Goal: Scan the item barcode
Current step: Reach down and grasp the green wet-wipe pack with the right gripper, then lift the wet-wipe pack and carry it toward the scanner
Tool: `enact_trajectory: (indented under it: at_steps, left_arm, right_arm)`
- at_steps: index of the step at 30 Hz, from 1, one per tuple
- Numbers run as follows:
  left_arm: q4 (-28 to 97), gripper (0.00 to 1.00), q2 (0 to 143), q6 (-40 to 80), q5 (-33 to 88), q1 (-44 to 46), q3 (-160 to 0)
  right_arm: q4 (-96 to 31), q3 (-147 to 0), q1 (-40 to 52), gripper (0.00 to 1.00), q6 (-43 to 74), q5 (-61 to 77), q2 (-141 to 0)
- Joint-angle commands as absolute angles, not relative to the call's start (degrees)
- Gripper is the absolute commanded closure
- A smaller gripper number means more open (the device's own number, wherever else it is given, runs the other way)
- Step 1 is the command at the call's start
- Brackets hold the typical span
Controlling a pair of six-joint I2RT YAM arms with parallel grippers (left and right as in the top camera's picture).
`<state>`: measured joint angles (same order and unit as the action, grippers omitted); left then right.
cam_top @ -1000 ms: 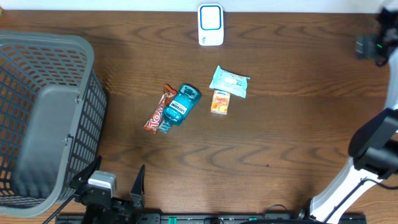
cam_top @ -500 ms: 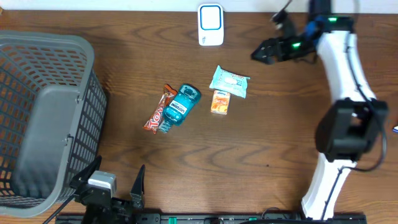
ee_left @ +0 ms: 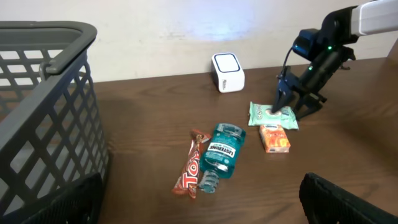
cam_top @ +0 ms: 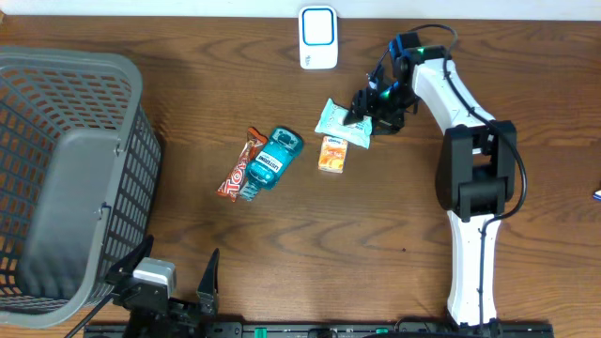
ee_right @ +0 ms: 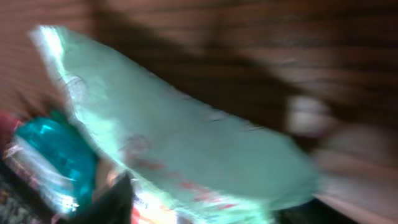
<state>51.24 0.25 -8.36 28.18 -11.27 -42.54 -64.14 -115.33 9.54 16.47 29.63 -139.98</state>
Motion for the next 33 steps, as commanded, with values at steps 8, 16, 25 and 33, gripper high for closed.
enact_trajectory:
  at_steps: [8,16,25,33]
  left_arm:
    - [51.22,0.00,0.16,-8.25,28.51,-11.51,-42.54]
    - [51.22,0.00,0.16,-8.25,28.51,-11.51,-42.54]
    - [51.22,0.00,0.16,-8.25,28.51,-11.51,-42.54]
    - [51.22,0.00,0.16,-8.27,28.51,-11.51,-42.54]
  right_arm:
    - [-65.41,-114.69,9.98,0.98,19.84,24.27,-145.67]
    - [-83.72,-115.61,3.92,0.99,29.89,48.51,-133.99]
    - [-97.51,-115.46,-0.71,0.99,44.10,56.86,-131.52]
    - [-97.51,-115.46,-0.67,0.99,56.53,67.64,-131.52]
